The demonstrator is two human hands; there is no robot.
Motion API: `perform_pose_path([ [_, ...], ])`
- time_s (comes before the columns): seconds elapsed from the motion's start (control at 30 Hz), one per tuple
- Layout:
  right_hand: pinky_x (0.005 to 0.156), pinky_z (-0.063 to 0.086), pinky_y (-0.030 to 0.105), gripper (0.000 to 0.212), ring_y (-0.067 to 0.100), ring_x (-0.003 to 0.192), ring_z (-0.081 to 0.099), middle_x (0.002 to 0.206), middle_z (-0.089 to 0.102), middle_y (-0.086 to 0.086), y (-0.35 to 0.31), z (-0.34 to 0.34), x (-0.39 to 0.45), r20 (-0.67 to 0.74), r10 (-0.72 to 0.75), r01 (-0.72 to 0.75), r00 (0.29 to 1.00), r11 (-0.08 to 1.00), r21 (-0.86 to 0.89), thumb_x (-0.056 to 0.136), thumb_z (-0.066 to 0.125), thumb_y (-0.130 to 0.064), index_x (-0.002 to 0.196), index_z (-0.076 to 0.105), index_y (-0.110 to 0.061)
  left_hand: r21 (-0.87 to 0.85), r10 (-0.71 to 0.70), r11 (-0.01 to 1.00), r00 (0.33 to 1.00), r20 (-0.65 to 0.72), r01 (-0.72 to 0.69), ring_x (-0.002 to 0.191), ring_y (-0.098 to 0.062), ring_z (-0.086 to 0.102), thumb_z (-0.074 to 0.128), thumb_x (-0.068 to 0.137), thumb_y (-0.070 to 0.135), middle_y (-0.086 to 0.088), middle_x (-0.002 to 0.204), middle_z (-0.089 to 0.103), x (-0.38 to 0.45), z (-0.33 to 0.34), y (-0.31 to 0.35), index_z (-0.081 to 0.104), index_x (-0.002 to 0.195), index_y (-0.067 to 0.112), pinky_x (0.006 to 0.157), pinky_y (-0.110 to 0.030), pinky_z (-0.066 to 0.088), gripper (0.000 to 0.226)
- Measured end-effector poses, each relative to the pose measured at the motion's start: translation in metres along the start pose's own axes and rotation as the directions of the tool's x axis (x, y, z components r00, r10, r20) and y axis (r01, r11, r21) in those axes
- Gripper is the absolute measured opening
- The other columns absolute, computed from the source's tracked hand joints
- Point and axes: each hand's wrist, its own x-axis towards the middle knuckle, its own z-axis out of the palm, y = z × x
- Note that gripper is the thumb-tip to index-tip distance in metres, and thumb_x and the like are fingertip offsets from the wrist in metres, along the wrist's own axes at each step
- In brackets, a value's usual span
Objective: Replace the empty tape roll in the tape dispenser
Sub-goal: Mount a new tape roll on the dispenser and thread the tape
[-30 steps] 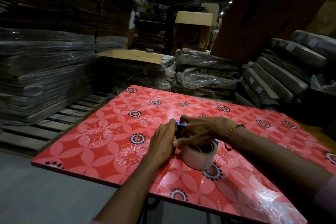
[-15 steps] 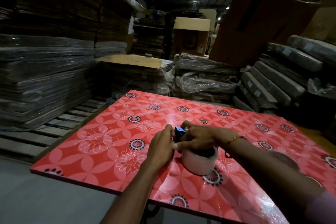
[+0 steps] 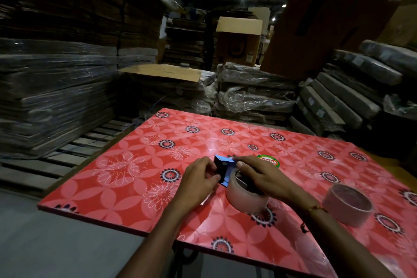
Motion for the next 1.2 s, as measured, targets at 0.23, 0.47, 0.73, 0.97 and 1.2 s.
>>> perform_pose_path([
  [0.23, 0.095, 0.048, 0.050, 0.035, 0.027, 0.104, 0.065, 0.111, 0.070, 0.007, -0.004, 0.001, -0.002, -0.026, 0.022, -0.023, 0.999, 0.999, -0.035, 0.108, 0.044, -0.035, 0.113, 0.071, -0.014, 0.031, 0.064, 0.998, 0.997, -0.039, -0.063, 0.076, -0.011, 0.051, 0.069, 0.084, 0.016, 0.002, 0.086, 0.057, 0.006, 0.000, 0.004, 0.062, 0.080, 0.016, 0.067, -0.023, 0.036, 0.008],
  [0.47, 0.082, 0.053, 0.047, 0.059, 0.031, 0.092, 0.065, 0.096, 0.067, 0.008, -0.032, 0.001, 0.001, -0.023, 0.067, -0.071, 0.997, 0.963, -0.260, 0.100, 0.030, -0.066, 0.078, 0.062, -0.021, 0.008, 0.051, 0.999, 0.997, -0.050, -0.051, 0.080, -0.020, 0.064, 0.063, 0.088, 0.008, -0.006, 0.090, 0.062, 0.004, -0.004, 0.008, 0.057, 0.076, 0.015, 0.075, -0.035, 0.053, 0.015],
  [0.73, 0.083, 0.053, 0.046, 0.051, 0.031, 0.100, 0.066, 0.106, 0.067, 0.007, -0.032, 0.006, -0.004, -0.060, 0.085, -0.100, 0.995, 0.947, -0.307, 0.101, 0.033, -0.066, 0.088, 0.062, -0.025, 0.046, -0.010, 0.999, 0.993, -0.117, 0.015, 0.069, -0.020, 0.065, 0.061, 0.090, 0.014, -0.003, 0.073, 0.068, 0.001, -0.003, 0.010, 0.058, 0.077, 0.011, 0.066, -0.041, 0.054, 0.014],
  [0.97, 0.073, 0.049, 0.043, 0.038, 0.026, 0.094, 0.065, 0.099, 0.064, 0.000, -0.020, 0.015, -0.010, -0.167, 0.011, -0.044, 0.986, 0.979, -0.198, 0.104, 0.041, -0.054, 0.100, 0.067, -0.027, -0.068, -0.081, 0.995, 0.994, -0.077, 0.076, 0.076, -0.003, 0.065, 0.061, 0.092, 0.010, 0.006, 0.083, 0.070, 0.002, 0.000, -0.001, 0.065, 0.091, 0.017, 0.062, -0.011, 0.044, 0.008],
  [1.2, 0.080, 0.053, 0.044, 0.042, 0.023, 0.102, 0.065, 0.113, 0.068, -0.002, -0.013, 0.020, -0.012, -0.207, -0.006, -0.022, 0.978, 0.991, -0.130, 0.104, 0.041, -0.053, 0.121, 0.070, -0.027, -0.013, -0.011, 1.000, 0.996, -0.087, 0.010, 0.082, -0.021, 0.066, 0.071, 0.084, 0.012, -0.003, 0.086, 0.069, 0.005, 0.002, 0.004, 0.064, 0.082, 0.011, 0.075, -0.038, 0.054, 0.007],
])
